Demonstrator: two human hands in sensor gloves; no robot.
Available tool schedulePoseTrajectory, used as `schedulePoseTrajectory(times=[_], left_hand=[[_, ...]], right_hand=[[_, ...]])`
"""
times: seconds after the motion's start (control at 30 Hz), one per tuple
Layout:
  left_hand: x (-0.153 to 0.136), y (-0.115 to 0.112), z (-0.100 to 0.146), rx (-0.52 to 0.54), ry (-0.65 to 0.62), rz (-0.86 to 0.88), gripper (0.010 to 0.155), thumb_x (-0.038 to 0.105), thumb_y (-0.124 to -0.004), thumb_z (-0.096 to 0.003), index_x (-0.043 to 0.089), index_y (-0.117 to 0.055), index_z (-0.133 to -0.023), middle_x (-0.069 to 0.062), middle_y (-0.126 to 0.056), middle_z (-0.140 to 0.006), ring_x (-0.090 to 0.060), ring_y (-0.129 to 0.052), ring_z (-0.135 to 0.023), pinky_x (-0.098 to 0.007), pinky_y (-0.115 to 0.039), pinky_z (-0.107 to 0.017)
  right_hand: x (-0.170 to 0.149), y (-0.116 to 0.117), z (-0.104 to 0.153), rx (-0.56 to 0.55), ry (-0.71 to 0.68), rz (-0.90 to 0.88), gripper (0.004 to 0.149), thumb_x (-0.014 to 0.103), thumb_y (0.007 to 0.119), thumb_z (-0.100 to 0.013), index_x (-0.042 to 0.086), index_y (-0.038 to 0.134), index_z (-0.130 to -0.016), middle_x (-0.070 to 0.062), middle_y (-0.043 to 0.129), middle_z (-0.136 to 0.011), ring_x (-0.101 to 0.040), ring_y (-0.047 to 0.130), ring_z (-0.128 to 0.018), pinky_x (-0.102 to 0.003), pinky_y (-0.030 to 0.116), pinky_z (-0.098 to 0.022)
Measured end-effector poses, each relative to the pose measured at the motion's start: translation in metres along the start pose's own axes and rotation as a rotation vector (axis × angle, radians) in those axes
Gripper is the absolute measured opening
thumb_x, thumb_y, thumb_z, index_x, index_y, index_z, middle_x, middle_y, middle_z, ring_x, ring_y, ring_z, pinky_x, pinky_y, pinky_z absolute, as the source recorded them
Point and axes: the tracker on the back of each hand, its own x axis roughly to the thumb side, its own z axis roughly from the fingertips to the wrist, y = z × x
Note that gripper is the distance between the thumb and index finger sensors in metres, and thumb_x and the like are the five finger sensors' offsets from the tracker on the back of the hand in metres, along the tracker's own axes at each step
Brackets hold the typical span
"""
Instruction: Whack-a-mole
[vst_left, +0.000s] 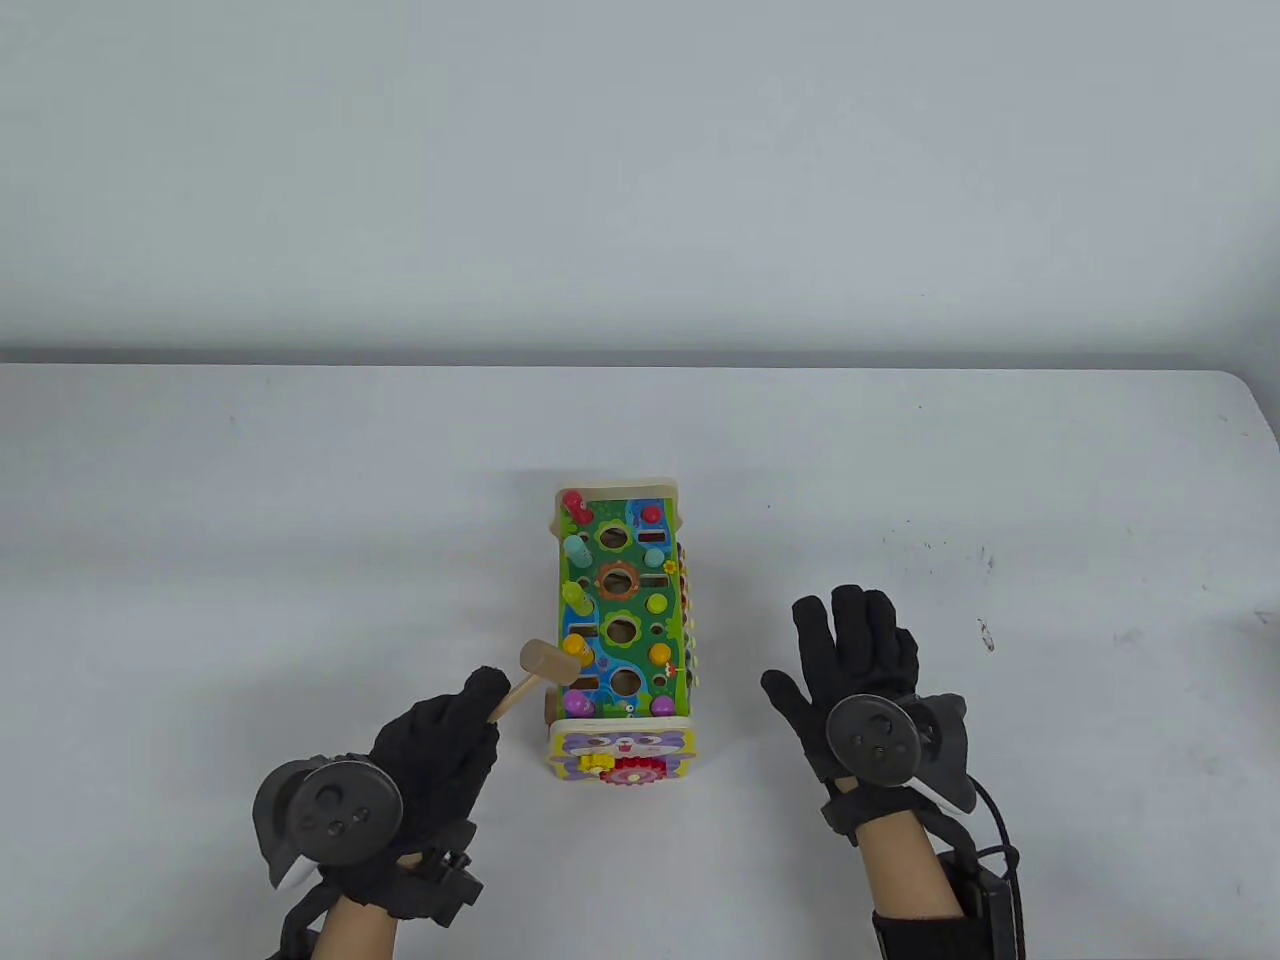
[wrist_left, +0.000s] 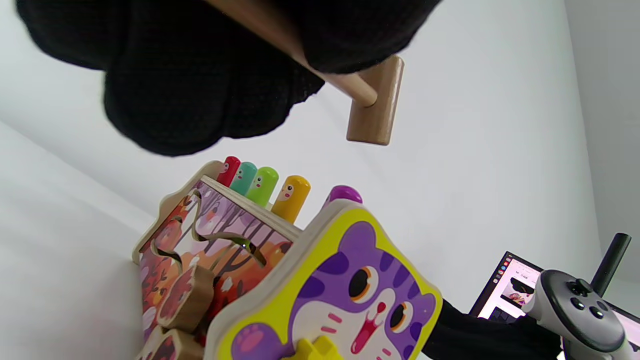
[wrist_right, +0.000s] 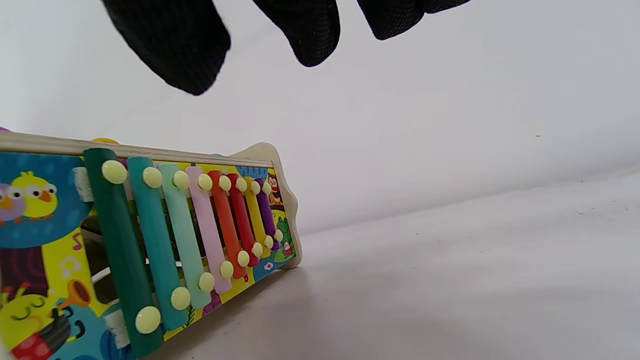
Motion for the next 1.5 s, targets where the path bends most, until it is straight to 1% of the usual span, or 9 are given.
schedulePoseTrajectory(times=[0.23, 0.33, 0.47, 0.57, 0.8, 1.03, 1.3, 1.43, 1.5], left_hand=[[0.001, 0.003, 0.002, 0.055, -0.032, 0.004, 0.057, 0.024, -0.067, -0.0539, 0.002, -0.066, -0.107, -0.024, -0.087, -0.075, -0.043, -0.095, -0.050, -0.071, -0.064, -0.057], [0.000, -0.003, 0.000, -0.025, -0.002, -0.017, 0.057, 0.022, -0.068, -0.0537, 0.000, -0.068, -0.106, -0.026, -0.088, -0.075, -0.045, -0.094, -0.050, -0.072, -0.063, -0.057], [-0.001, -0.011, -0.004, -0.176, 0.057, -0.240, 0.055, 0.022, -0.069, -0.0540, 0.004, -0.071, -0.107, -0.025, -0.087, -0.075, -0.044, -0.094, -0.050, -0.071, -0.063, -0.058], [-0.004, -0.008, -0.003, -0.085, 0.048, -0.170, 0.056, 0.023, -0.068, -0.0542, 0.006, -0.070, -0.107, -0.024, -0.088, -0.076, -0.042, -0.095, -0.051, -0.070, -0.065, -0.059], [-0.009, 0.004, 0.004, 0.352, -0.018, 0.126, 0.053, 0.023, -0.070, -0.0534, 0.008, -0.068, -0.104, -0.023, -0.091, -0.076, -0.041, -0.098, -0.050, -0.068, -0.068, -0.057], [-0.013, -0.006, -0.001, 0.323, -0.014, 0.052, 0.050, 0.023, -0.070, -0.0536, 0.008, -0.066, -0.102, -0.023, -0.090, -0.076, -0.040, -0.099, -0.050, -0.068, -0.068, -0.057], [-0.013, -0.020, -0.014, -0.001, 0.042, -0.218, 0.049, 0.022, -0.071, -0.0538, 0.009, -0.070, -0.101, -0.024, -0.090, -0.076, -0.040, -0.098, -0.050, -0.068, -0.068, -0.058], [-0.012, -0.014, -0.010, 0.148, 0.010, -0.117, 0.050, 0.023, -0.070, -0.0539, 0.009, -0.069, -0.102, -0.022, -0.090, -0.077, -0.039, -0.098, -0.051, -0.067, -0.068, -0.058], [-0.012, -0.008, -0.007, 0.293, -0.007, 0.012, 0.050, 0.022, -0.070, -0.0538, 0.009, -0.068, -0.102, -0.023, -0.089, -0.077, -0.040, -0.098, -0.051, -0.068, -0.068, -0.058]], right_hand=[[0.004, -0.007, 0.002, -0.047, -0.006, -0.036, 0.070, 0.043, 0.065, -0.060, -0.001, 0.047, -0.110, -0.037, 0.031, -0.111, -0.066, 0.029, -0.097, -0.078, 0.030, -0.057], [0.004, -0.006, 0.002, -0.044, -0.002, -0.042, 0.070, 0.043, 0.065, -0.060, -0.002, 0.047, -0.110, -0.037, 0.032, -0.111, -0.067, 0.030, -0.096, -0.078, 0.030, -0.057], [0.004, -0.003, 0.002, -0.012, 0.015, -0.049, 0.070, 0.043, 0.065, -0.060, -0.002, 0.046, -0.110, -0.037, 0.031, -0.110, -0.066, 0.030, -0.097, -0.078, 0.030, -0.058], [0.004, -0.004, 0.002, -0.016, 0.018, -0.058, 0.070, 0.043, 0.065, -0.060, -0.002, 0.046, -0.110, -0.037, 0.031, -0.110, -0.067, 0.030, -0.097, -0.078, 0.030, -0.057], [0.003, -0.006, 0.002, -0.053, 0.019, -0.047, 0.070, 0.043, 0.065, -0.060, -0.001, 0.045, -0.111, -0.037, 0.030, -0.111, -0.067, 0.029, -0.097, -0.078, 0.030, -0.058], [0.003, -0.005, 0.002, -0.057, 0.019, -0.030, 0.071, 0.043, 0.065, -0.060, -0.001, 0.044, -0.111, -0.037, 0.029, -0.111, -0.066, 0.027, -0.097, -0.078, 0.029, -0.058], [0.004, -0.004, 0.002, -0.028, 0.028, -0.027, 0.071, 0.043, 0.065, -0.060, -0.002, 0.045, -0.111, -0.037, 0.028, -0.111, -0.067, 0.027, -0.097, -0.078, 0.029, -0.058], [0.005, -0.005, 0.002, -0.040, 0.024, -0.028, 0.071, 0.043, 0.065, -0.060, -0.001, 0.044, -0.111, -0.037, 0.028, -0.111, -0.066, 0.026, -0.097, -0.078, 0.029, -0.058], [0.005, -0.007, 0.002, -0.051, 0.023, -0.027, 0.071, 0.043, 0.065, -0.060, -0.001, 0.044, -0.111, -0.037, 0.027, -0.111, -0.066, 0.026, -0.097, -0.078, 0.029, -0.058]])
